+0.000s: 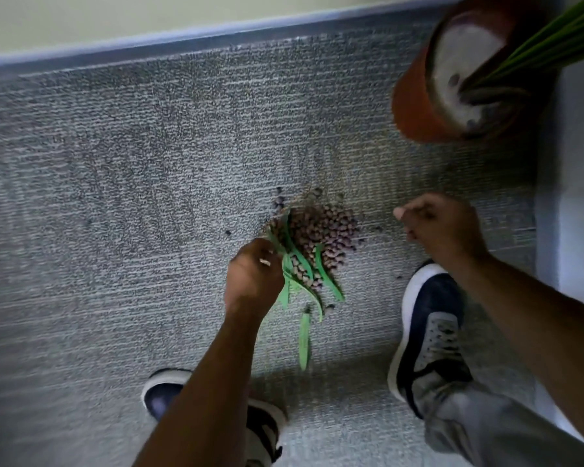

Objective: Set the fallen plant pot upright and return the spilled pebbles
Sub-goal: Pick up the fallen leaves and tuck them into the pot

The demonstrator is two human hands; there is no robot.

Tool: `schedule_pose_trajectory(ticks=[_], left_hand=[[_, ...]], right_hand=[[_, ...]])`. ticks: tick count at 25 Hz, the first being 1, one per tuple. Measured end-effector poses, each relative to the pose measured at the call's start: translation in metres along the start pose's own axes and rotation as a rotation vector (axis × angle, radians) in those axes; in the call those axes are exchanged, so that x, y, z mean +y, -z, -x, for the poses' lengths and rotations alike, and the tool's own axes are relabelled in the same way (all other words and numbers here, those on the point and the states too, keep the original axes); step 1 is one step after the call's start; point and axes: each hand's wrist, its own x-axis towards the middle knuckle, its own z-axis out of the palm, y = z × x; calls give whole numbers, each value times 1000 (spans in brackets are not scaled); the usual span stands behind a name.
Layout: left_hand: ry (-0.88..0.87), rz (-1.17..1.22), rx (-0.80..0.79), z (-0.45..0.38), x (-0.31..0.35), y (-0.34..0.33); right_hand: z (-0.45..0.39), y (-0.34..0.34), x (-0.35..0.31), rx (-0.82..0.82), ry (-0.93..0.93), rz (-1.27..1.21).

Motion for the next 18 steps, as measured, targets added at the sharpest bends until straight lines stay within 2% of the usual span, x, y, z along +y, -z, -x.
schedule_pose_trajectory(ticks=[2,5,8,10,13,18], left_hand=[[17,-22,-15,7,-14,-4],[-15,-62,-116,19,-24,-17],[-39,-161,-255,24,-25,-29],[-37,-249,-330,25,-24,-34],[-92,-394,-385,17,-25,-38],[-135,-417,-334,4,-19,-41]], right_hand=[[8,-20,0,-185,139,213],[25,-54,12,-523,190,561],[40,-80,30,-700,174,624],[52,-92,43,-766,169,588],[76,-107,61,-818,174,716],[83,-116,65,-786,227,856]])
